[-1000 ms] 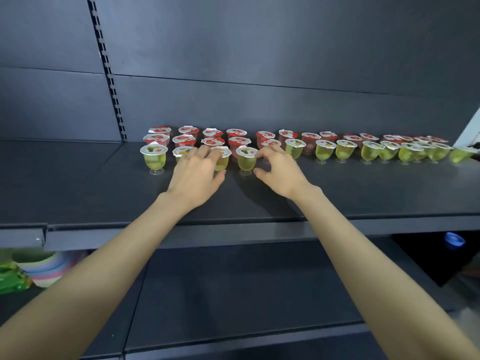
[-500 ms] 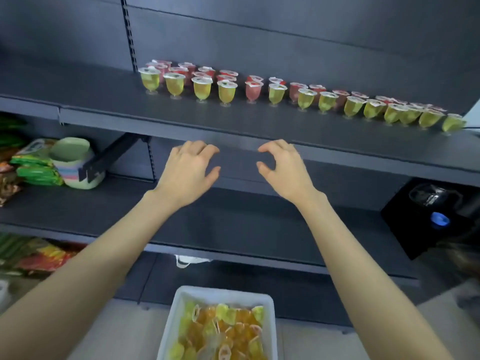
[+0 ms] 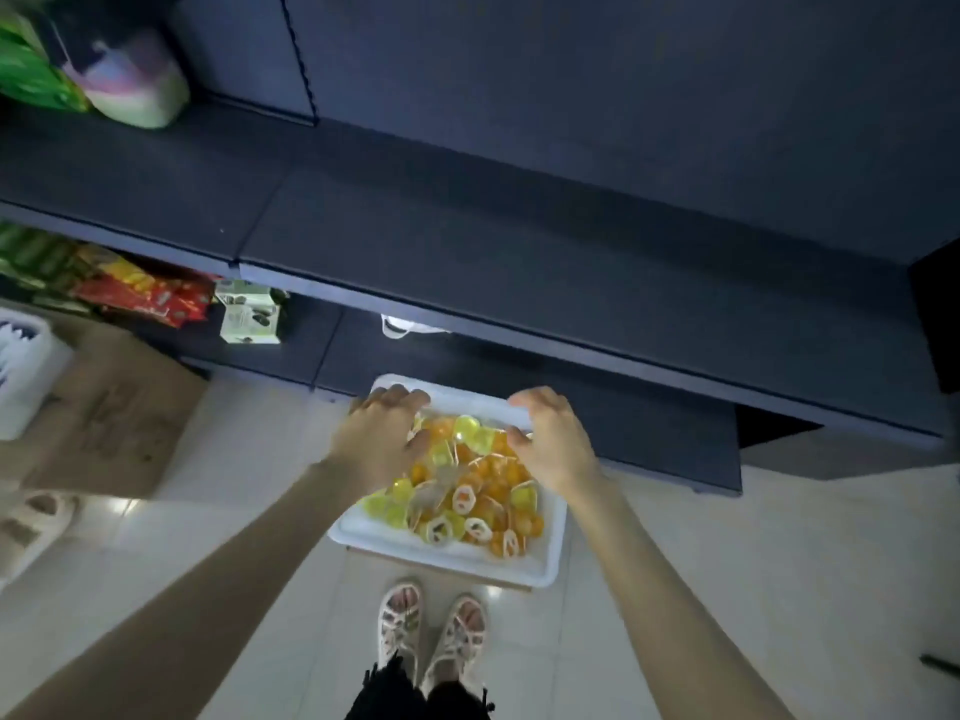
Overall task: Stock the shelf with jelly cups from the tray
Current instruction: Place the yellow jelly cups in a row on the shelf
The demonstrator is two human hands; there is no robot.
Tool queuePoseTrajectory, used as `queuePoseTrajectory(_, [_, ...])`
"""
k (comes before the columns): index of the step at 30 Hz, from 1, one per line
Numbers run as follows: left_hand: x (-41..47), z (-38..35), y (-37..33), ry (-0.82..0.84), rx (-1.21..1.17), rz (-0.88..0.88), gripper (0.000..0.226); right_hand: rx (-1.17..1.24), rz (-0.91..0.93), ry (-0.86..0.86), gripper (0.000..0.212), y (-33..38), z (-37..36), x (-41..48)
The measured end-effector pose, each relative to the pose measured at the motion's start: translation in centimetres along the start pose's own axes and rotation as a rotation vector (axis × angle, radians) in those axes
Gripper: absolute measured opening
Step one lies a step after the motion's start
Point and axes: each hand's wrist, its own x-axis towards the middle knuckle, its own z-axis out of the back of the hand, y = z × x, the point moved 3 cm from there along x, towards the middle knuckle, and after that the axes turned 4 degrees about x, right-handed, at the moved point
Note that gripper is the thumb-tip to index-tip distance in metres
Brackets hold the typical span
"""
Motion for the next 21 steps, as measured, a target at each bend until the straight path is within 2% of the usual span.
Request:
queuePoseTrajectory(5, [1.8,-12.6,4.8,0.23,-0.084,0.091,0.053,0.034,-0.122,0.205,0.037,-6.2,-12.7,2.3])
queuePoseTrajectory(11, [3.5,-25.4,9.0,0.37,-0.174,0.212,0.045,0.105,-0.262,0.309,0.039,-13.0,-24.9,3.7])
queuePoseTrajectory(15, [3.7,-31.1,11.0,0.353,-0.269,0.281,0.047,0.123,-0.321,0.28,0.041,-16.2,-30.0,3.6])
queuePoseTrajectory(21, [5.8,-35.4,11.9,0.251,-0.303,0.308,0.065,0.112,-0.316,0.193,0.049,-19.2,-34.3,2.4])
